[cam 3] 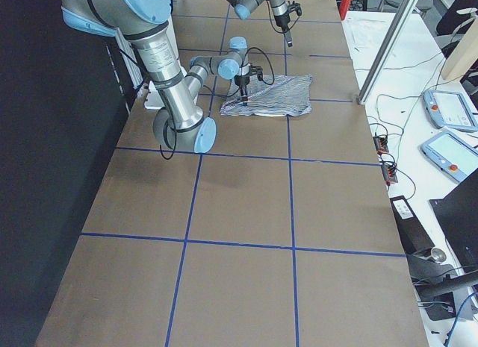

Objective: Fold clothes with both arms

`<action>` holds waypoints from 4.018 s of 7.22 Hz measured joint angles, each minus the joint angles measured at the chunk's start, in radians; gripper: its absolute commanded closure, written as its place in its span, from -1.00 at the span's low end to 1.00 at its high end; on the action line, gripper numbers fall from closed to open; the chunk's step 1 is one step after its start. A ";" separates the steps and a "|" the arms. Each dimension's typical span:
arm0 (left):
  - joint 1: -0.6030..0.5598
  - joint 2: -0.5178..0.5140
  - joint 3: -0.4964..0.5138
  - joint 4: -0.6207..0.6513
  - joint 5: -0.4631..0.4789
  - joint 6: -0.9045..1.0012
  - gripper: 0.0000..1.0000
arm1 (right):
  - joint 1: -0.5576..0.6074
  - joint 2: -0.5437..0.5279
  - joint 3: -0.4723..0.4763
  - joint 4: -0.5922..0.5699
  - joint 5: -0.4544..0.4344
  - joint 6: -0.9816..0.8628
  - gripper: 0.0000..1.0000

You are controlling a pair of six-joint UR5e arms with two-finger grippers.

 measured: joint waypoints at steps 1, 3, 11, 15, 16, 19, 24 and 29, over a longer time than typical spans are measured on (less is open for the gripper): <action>0.000 0.000 0.000 0.000 0.000 0.000 -1.00 | 0.000 0.001 -0.001 0.000 0.000 -0.007 1.00; 0.000 0.000 0.000 0.000 0.000 0.001 -1.00 | 0.000 0.000 -0.002 0.000 0.001 -0.017 1.00; 0.000 -0.002 0.001 -0.021 0.001 0.000 -1.00 | 0.020 -0.183 0.162 0.000 0.001 -0.005 -1.00; -0.004 -0.003 0.002 -0.022 -0.001 0.001 -1.00 | 0.108 -0.129 0.118 0.029 0.001 -0.009 -1.00; -0.007 -0.005 0.001 -0.023 -0.004 0.001 -1.00 | 0.142 -0.079 0.071 0.052 0.015 -0.011 -1.00; 0.005 0.005 -0.023 -0.030 -0.144 -0.095 -1.00 | 0.212 -0.030 0.032 0.137 0.130 0.015 -1.00; 0.322 0.037 -0.107 -0.001 0.008 -0.666 -0.98 | 0.214 -0.032 0.059 0.178 0.206 0.105 -1.00; 0.433 0.079 -0.112 0.038 0.083 -0.764 -0.96 | 0.212 -0.032 0.061 0.190 0.207 0.130 -1.00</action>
